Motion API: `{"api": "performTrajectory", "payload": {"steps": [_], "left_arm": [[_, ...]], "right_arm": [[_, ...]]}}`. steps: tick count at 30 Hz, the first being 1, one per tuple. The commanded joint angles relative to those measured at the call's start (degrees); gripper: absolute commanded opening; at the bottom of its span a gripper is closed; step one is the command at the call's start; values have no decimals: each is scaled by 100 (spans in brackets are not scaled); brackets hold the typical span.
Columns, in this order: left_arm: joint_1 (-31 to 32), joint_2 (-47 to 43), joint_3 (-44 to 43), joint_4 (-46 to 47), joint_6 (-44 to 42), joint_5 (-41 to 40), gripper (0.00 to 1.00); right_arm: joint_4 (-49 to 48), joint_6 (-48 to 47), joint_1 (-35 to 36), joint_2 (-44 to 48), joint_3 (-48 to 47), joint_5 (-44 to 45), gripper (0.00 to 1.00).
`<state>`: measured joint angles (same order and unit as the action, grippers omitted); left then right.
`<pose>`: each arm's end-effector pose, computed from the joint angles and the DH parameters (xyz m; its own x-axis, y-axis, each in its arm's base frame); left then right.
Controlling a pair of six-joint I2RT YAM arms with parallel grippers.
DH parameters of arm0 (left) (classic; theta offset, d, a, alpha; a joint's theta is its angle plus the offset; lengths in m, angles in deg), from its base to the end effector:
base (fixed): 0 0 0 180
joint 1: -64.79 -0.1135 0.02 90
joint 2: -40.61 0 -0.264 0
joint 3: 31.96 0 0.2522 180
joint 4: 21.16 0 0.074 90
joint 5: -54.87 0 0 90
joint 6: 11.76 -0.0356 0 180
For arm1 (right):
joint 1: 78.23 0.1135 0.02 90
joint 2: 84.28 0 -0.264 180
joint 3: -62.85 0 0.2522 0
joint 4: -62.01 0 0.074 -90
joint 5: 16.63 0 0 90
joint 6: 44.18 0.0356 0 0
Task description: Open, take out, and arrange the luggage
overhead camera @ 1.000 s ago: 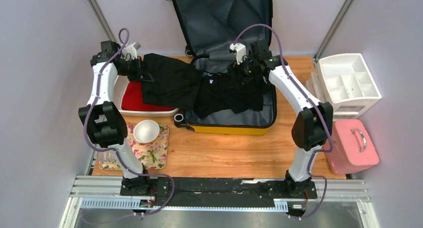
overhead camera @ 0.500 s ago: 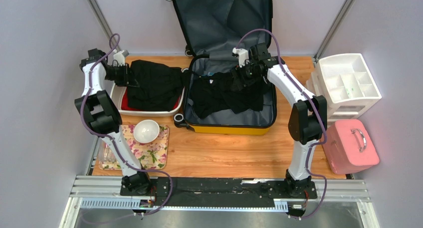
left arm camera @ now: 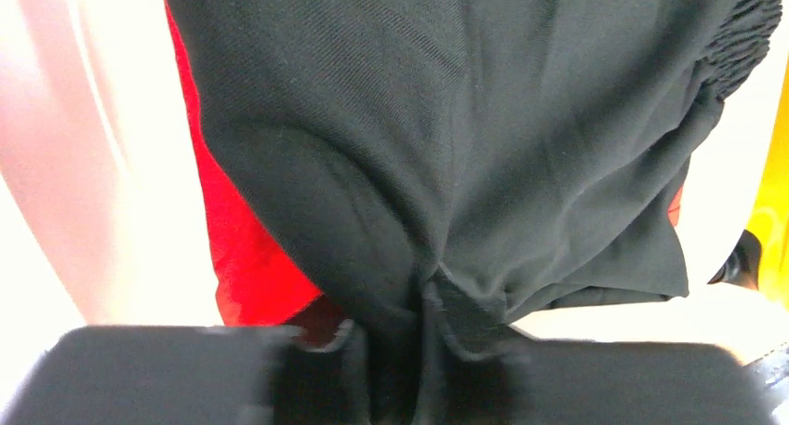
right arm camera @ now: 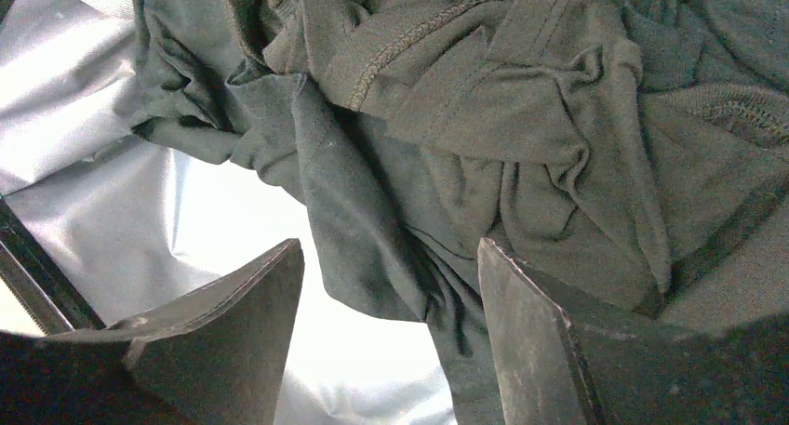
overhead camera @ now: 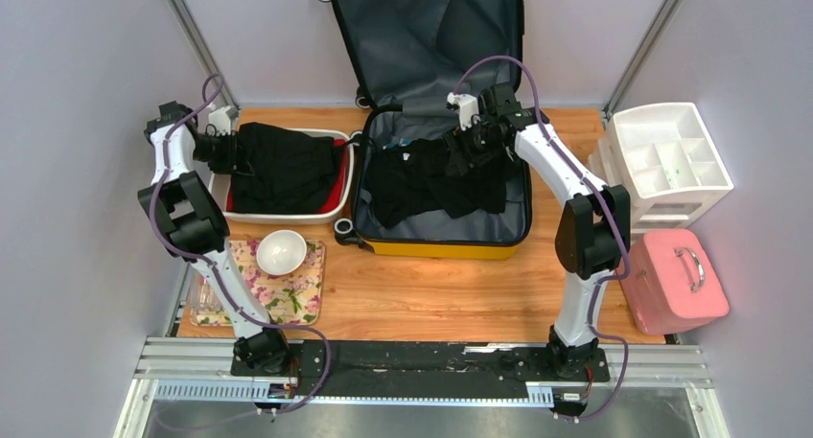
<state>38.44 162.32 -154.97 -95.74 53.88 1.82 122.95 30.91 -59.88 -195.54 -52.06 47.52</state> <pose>0.4041 0.1763 0.2457 -0.8642 -0.0602 -0.4995 0.1720 0.8976 -0.4058 0.3982 0.1484 0.2864 -0.6413 -0.4567 -0.6166 -0.6954 0.6856 0.2155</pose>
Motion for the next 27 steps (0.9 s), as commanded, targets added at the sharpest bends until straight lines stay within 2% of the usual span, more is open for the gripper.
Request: {"api": "performTrajectory", "payload": {"steps": [1,2,3,4,5,10,12,14,15,18,21,23,24,27], "left_arm": [[-178,107,-201,53,-245,-434,41],[-195,99,-219,18,-245,-225,50],[-187,46,-263,0,-245,-75,69],[-186,-15,-289,8,-210,100,73],[-186,-172,-324,52,-175,415,84],[-151,-657,-685,841,309,734,85],[-3,-894,-572,1036,99,1094,84],[366,-1157,-352,1317,-480,1524,82],[480,-1237,-55,1440,-1065,1848,80],[1078,-1439,604,2359,-1308,2377,77],[1675,-1212,581,2741,-1413,2580,77],[2070,-827,344,2567,-1903,2651,77],[2177,-694,73,2279,-2367,2642,77],[2475,-263,-332,1891,-2984,2554,78]], "right_arm": [[-42,-90,2,281,-72,45,72],[-33,-82,-7,254,-98,53,72],[19,-90,2,237,-168,45,72],[54,-90,2,228,-195,36,72],[89,-90,2,210,-230,18,72],[169,-73,2,254,-266,-61,72],[160,-73,2,298,-257,-70,72],[178,-81,2,324,-231,-35,72],[178,-82,2,342,-213,-26,72],[169,-82,2,412,-125,-26,72],[169,-116,2,474,-72,-8,72],[186,-152,2,509,-81,27,72],[195,-161,2,509,-90,36,72],[195,-178,2,562,-81,45,72]]}}
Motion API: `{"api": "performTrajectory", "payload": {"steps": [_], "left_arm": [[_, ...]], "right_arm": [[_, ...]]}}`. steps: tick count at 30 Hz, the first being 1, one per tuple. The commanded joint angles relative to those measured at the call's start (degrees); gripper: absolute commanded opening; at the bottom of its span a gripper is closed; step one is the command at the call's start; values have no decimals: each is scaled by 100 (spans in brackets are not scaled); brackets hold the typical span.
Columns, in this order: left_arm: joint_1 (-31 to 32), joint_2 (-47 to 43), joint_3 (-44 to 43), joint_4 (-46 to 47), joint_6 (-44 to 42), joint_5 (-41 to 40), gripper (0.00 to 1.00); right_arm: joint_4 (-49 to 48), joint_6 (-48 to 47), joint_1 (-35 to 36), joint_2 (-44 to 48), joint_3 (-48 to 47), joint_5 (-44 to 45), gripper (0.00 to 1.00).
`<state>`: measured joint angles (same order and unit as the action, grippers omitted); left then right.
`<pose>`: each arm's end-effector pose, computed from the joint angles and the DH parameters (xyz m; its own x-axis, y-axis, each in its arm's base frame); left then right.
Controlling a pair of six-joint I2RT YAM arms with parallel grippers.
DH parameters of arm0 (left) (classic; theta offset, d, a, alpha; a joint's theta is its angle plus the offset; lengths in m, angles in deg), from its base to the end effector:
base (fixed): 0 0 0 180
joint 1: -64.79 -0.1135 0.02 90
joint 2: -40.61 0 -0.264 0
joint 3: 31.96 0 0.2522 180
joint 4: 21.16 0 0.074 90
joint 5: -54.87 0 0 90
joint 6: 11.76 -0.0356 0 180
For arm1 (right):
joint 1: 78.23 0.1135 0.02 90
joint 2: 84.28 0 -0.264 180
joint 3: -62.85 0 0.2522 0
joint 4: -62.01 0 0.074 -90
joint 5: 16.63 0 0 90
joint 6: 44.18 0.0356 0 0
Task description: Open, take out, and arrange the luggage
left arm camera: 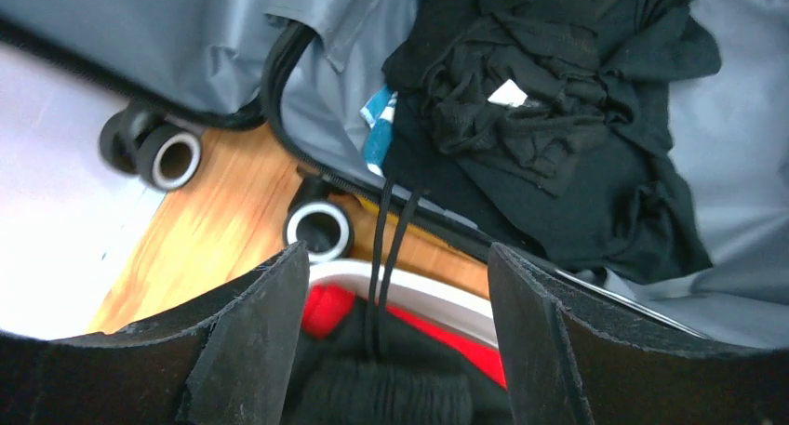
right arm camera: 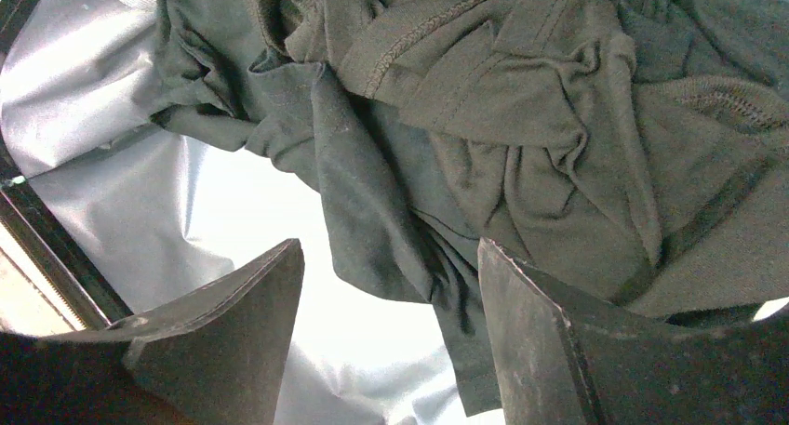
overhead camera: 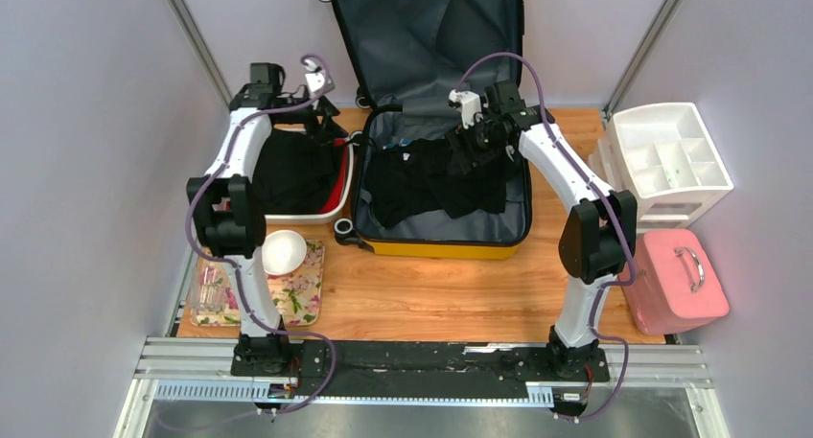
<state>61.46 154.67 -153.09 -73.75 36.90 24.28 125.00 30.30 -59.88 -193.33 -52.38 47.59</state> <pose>0.4435 -0.0049 0.3199 -0.1566 0.3276 -0.9318 0.9004 0.4351 0.0017 0.3890 0.1453 0.3014 -0.6290 -0.4625 -0.6248 -0.7034 0.6808 0.2042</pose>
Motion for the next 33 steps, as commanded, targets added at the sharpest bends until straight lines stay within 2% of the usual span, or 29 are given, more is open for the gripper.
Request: {"api": "performTrajectory", "payload": {"steps": [1,3,6,13,16,19,20,24,25,26,28,29,30,33], "left_arm": [[219,599,-617,-431,-1437,281,79],[315,819,-767,-782,-2023,141,80],[474,837,-488,-680,-2412,-176,83],[527,1170,-451,-547,-2563,-413,81],[571,1267,-434,-424,-2537,-510,76],[641,1294,-329,-47,-2265,-554,68],[658,1277,-232,119,-2116,-537,60],[659,1049,189,1225,-1220,-405,40],[667,883,286,1333,-1157,-396,34],[650,777,461,1404,-1105,-405,24],[606,470,638,1440,-1087,-379,15],[571,355,856,1431,-1095,-361,5],[536,249,963,1361,-1156,-352,0],[221,-164,1341,1255,-1166,-256,0]], "right_arm": [[-19,-134,2,367,-31,38,72],[-19,-152,-7,385,-4,55,72],[-19,-187,2,411,-4,108,72],[-19,-187,2,420,22,126,72],[-19,-187,2,411,40,170,72],[-19,-187,-7,394,40,179,72],[-19,-170,2,385,48,187,72],[-19,-170,2,376,83,196,72],[-19,-170,2,376,84,196,72],[-19,-170,2,376,92,205,72],[-19,-170,11,368,92,214,72],[-19,-170,-7,367,92,205,72],[-19,-178,11,367,92,205,72],[-19,-196,-7,350,75,161,72]]}}
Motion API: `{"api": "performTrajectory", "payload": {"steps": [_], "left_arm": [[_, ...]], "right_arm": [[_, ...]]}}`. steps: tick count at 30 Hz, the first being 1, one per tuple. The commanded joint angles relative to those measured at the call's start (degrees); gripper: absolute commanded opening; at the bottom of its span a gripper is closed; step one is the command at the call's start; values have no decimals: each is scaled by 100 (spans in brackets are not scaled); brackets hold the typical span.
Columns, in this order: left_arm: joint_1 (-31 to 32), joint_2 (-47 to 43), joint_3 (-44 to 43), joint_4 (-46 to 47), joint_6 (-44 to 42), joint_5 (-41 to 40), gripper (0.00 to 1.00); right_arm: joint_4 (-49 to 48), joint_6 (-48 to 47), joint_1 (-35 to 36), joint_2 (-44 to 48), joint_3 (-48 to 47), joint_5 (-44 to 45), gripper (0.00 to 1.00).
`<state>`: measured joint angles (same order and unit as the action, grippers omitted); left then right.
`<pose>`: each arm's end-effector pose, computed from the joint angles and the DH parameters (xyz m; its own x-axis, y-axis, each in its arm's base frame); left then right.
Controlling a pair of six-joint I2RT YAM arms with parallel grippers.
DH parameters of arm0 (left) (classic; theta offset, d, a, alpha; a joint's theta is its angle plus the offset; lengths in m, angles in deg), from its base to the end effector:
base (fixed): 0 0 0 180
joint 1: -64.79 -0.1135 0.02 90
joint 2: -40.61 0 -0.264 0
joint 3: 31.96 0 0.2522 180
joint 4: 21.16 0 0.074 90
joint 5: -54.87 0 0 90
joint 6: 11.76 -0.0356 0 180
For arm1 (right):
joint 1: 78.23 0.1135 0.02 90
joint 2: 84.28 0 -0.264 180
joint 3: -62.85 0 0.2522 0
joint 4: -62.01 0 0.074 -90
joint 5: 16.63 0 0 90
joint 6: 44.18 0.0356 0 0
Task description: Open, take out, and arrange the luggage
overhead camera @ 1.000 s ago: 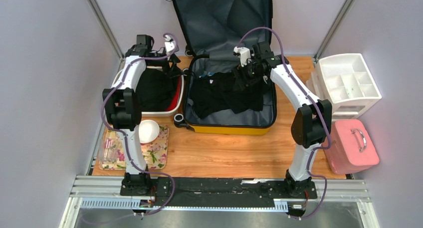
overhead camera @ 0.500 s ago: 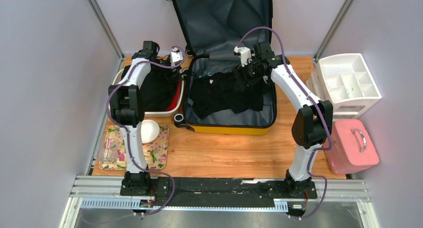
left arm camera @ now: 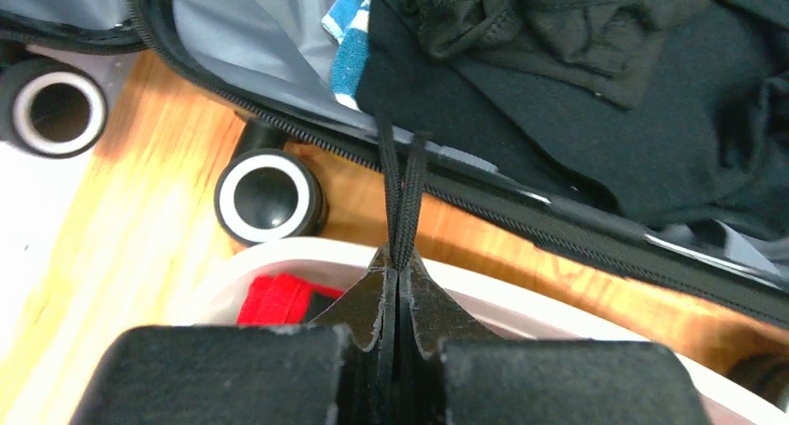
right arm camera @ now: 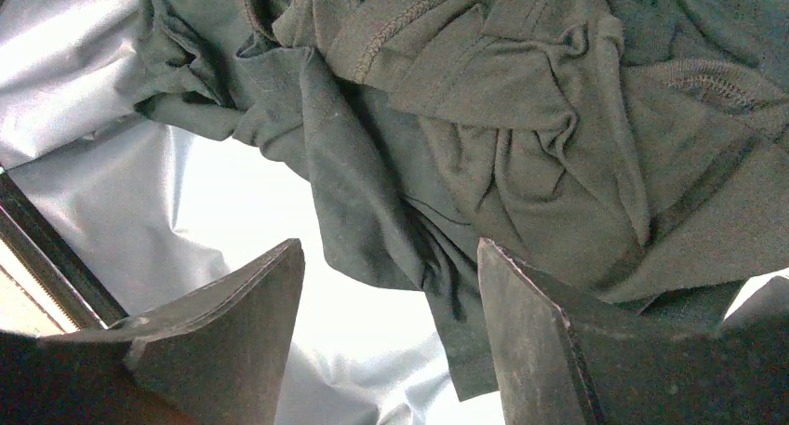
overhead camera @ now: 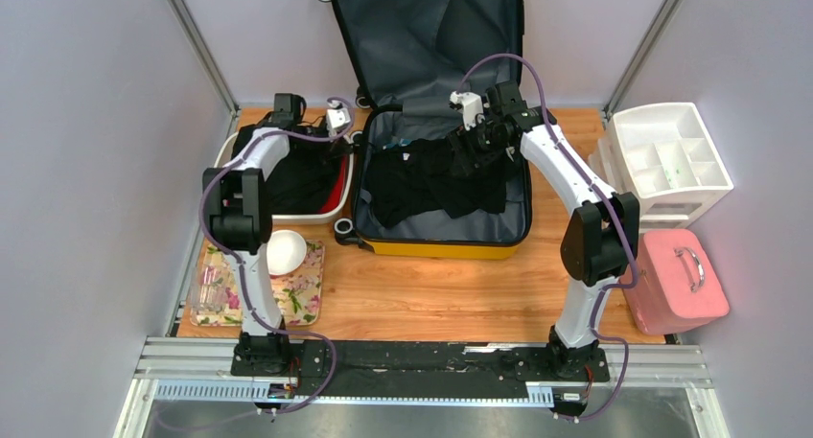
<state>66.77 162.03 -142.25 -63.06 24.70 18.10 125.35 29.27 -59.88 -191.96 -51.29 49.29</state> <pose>0.4611 -0.0445 0.2140 -0.0706 0.4842 -0.8721 0.9406 0.3234 0.1034 0.3836 0.1425 0.3042 -0.6199 -0.4796 -0.6211 -0.7048 0.6883 0.1719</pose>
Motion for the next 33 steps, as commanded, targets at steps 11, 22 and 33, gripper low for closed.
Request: {"api": "performTrajectory", "payload": {"steps": [11,22,33], "left_arm": [[-1207,-1798,1233,-506,-612,442,14],[-1648,-2053,1023,-1546,-564,556,54],[-718,-2782,1822,951,3728,-812,57]], "right_arm": [[-1,-76,2,116,-61,-194,71],[52,-181,-15,19,-210,-194,70],[-45,-32,125,-429,-781,176,65]]}}
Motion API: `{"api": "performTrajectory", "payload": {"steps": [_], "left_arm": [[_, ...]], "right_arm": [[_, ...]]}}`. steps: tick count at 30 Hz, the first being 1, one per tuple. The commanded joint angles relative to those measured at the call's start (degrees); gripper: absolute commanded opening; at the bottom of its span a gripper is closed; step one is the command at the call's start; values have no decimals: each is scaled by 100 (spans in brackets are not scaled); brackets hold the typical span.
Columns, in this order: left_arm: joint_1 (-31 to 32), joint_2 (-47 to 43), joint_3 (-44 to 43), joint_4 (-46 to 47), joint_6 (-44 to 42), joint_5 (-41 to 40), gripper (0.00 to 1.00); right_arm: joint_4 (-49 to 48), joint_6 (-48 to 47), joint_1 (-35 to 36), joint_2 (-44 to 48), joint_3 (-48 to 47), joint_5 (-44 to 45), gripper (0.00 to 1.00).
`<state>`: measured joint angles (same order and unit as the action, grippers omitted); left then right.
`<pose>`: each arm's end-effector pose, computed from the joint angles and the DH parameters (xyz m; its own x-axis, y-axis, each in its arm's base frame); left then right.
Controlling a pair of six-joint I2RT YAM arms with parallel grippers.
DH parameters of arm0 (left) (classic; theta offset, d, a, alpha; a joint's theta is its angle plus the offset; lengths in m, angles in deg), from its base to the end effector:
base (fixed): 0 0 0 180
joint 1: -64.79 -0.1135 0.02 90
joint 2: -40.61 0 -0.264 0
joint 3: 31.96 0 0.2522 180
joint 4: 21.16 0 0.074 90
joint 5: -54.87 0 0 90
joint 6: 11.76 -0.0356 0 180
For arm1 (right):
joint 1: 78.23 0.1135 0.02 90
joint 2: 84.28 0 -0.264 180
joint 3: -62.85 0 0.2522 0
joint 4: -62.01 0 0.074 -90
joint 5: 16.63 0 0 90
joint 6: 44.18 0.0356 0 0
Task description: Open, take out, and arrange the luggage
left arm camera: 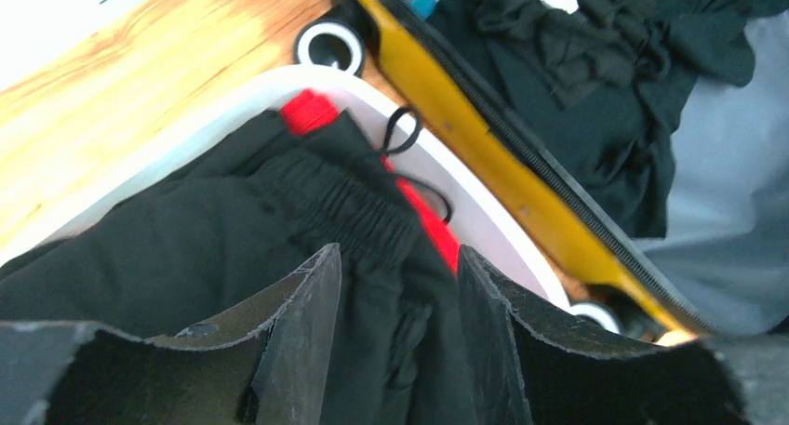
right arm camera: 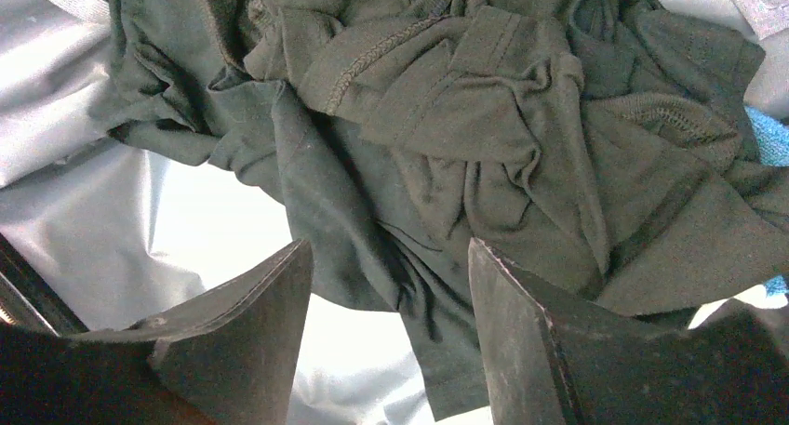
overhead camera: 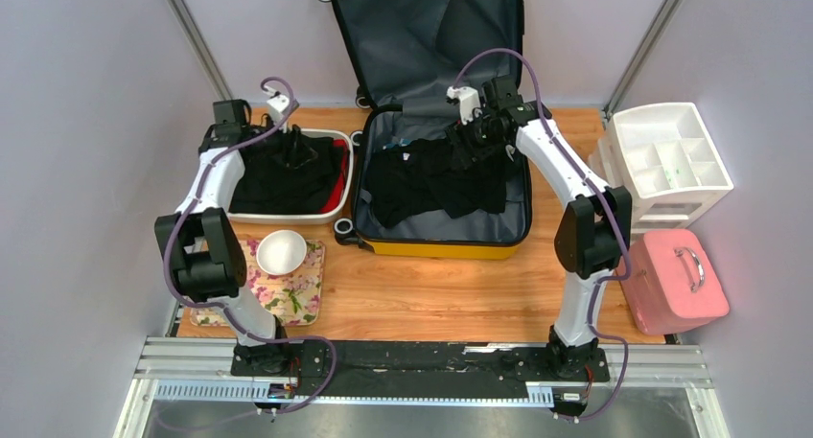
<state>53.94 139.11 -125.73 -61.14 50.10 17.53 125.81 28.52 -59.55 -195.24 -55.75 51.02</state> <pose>0.3769 0.0434 0.2866 -0.4014 0.2143 -0.8905 0.7145 0.6815 -0.1580 0.3973 0.1486 0.3047 -0.6035 -0.4944 -0.6256 -0.7083 0.6927 0.1360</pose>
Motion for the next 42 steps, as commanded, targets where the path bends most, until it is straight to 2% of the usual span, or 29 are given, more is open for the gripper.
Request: {"api": "performTrajectory", "payload": {"steps": [1,5,8,13,14,17,19,23,27,30,33,34,35,38,40,42], "left_arm": [[645,-507,257,793,1301,-845,57],[707,-568,714,1722,3133,-863,57],[707,-604,1013,2215,3900,-846,57],[769,-630,1180,2226,4036,-810,57],[786,-648,1207,2200,3975,-828,57],[778,-709,1242,2130,3826,-854,57],[786,-779,1268,2103,3702,-863,57],[786,-867,1347,2147,3623,-819,57],[778,-885,1356,2094,3561,-697,57],[786,-867,1348,2086,3517,-582,57],[778,-885,1374,2086,3508,-520,57],[778,-902,1391,2103,3508,-520,57],[786,-911,1409,2112,3500,-520,57],[786,-938,1435,2121,3500,-538,58],[786,-955,1427,2138,3491,-573,58],[778,-981,1435,2138,3473,-634,59]], "right_arm": [[-117,42,136,-102,-318,-32,65],[-625,209,461,-154,-221,90,67],[-829,482,681,-426,-536,125,66],[-935,500,962,-980,-1056,476,61],[-900,491,989,-1033,-1135,521,51],[-725,412,1015,-1042,-874,486,30],[-654,368,1006,-806,-531,268,25],[-505,447,1015,-550,384,-164,32],[-31,71,1059,-410,674,-743,29],[593,-430,1068,-287,491,-1227,28],[691,-450,937,-198,26,-1517,30],[474,-171,901,-190,-149,-1675,32],[315,14,857,-198,-430,-1711,40],[-528,814,760,-295,-748,-1257,55],[-1168,1096,769,-339,-749,-626,56],[-1496,1422,821,-435,-687,-114,65]]}}
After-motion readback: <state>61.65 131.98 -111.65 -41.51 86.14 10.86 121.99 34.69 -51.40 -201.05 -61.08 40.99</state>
